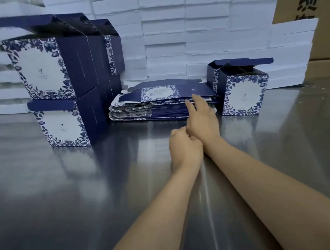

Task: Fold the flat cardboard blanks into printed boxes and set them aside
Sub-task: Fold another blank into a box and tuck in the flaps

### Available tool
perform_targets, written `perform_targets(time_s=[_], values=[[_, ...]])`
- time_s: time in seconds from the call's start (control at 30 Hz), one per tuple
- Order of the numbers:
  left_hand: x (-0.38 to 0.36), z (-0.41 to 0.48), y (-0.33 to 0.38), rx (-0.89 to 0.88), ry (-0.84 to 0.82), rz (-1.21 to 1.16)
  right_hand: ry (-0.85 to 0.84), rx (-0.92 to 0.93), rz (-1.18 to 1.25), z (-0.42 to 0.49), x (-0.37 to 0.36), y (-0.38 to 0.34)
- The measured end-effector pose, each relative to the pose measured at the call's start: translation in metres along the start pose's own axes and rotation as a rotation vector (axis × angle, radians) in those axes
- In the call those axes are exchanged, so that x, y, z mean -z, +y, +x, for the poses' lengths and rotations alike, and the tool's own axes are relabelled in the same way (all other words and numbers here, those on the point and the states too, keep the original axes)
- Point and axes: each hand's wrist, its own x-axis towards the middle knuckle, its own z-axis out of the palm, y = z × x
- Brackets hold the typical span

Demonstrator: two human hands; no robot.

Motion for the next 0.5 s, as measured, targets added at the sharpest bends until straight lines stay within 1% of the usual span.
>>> perform_targets(time_s=[0.2, 0.37, 0.5], values=[[-0.005, 0.003, -0.004, 0.005, -0.003, -0.007, 0.021, -0.028, -0.028, 0.033, -0.021, 0.002], [-0.006, 0.002, -0.004, -0.015, -0.014, -0.006, 0.042, 0.039, -0.012, 0.045, -0.028, 0.002], [-0.006, 0.002, -0.003, -0.008, -0.028, -0.017, 0.158, 0.152, 0.07, 0.046, -0.026, 0.002]])
